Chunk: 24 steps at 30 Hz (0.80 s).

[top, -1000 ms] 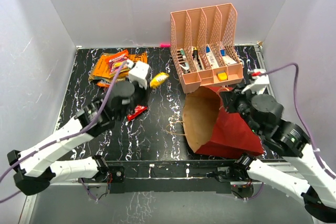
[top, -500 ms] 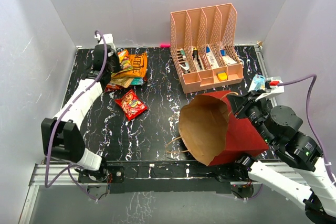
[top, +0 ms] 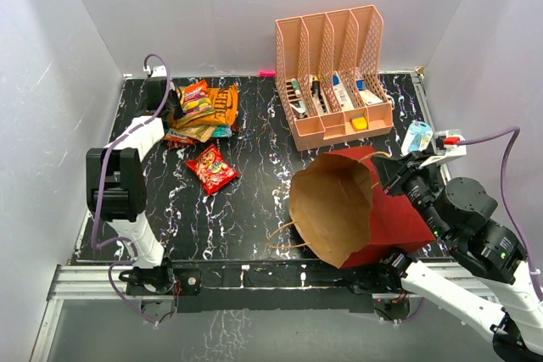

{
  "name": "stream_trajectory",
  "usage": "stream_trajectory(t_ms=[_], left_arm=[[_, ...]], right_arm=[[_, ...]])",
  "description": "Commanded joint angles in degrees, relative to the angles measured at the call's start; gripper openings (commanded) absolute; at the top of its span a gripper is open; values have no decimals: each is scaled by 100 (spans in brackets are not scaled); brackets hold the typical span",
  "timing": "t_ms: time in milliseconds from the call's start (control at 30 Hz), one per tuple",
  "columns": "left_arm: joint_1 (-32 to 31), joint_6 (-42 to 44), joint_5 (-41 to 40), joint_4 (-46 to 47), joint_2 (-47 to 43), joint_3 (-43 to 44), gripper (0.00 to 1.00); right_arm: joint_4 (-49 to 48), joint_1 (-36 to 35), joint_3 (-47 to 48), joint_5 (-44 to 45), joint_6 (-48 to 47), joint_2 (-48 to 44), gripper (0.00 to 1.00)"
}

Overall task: Take the snacks out of the paper bag
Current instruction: Place the snack at the center of the board.

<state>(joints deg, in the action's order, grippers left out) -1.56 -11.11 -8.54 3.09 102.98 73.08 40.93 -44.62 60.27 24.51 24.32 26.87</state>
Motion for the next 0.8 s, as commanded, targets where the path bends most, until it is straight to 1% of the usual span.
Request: stream_trajectory(t_ms=[0, 100, 133, 167, 267, 300, 333, 400, 433, 467, 533, 567, 633, 700, 767], left_arm=[[47, 12, 241, 489, 94, 190, 0], [81, -110, 233, 298, 248, 316, 1], [91, -189, 219, 246, 257, 320, 8], [91, -282, 231, 170, 227, 315, 18], [87, -647, 290, -233, -11, 266, 52], [93, -797, 319, -317, -143, 178, 60], [90, -933, 453, -352, -314, 76, 66], [87, -1229, 715, -435, -768, -158, 82], [91, -1424, 913, -458, -990, -302, 86], [92, -1604, 1175, -451, -1230, -496, 87], [58, -1991, 1529, -504, -1789, -1027, 87], [26, -2048, 1820, -481, -2069, -1233, 87], [-104, -2511, 2383, -448, -2649, -1851, 86], [-392, -2708, 3222, -112, -3197, -2682, 85], [-994, -2747, 3460, -153, -3706, -3233, 85]], right_arm=[[-120, -19, 48, 98, -32, -33, 7], [-107, -15, 55, 69, -32, -9, 7], [-95, -17, 55, 47, -20, -5, 7], [-89, -17, 57, 33, -6, -3, 8], [-123, -20, 15, 5, 53, -23, 8], [-142, -19, 11, -19, 62, -17, 7], [-153, -20, 13, -46, 63, -6, 7], [-176, -17, 18, -81, 64, 11, 8], [-200, -19, 20, -103, 65, 16, 7], [-222, -20, 25, -111, 65, 25, 7], [-276, -20, 38, -150, 56, 46, 7], [-308, -19, 37, -172, 50, 54, 7], [-366, -20, 33, -211, 56, 61, 8], [-425, -18, 11, -243, 56, 50, 7], [-492, -20, -41, -264, 64, 12, 8]])
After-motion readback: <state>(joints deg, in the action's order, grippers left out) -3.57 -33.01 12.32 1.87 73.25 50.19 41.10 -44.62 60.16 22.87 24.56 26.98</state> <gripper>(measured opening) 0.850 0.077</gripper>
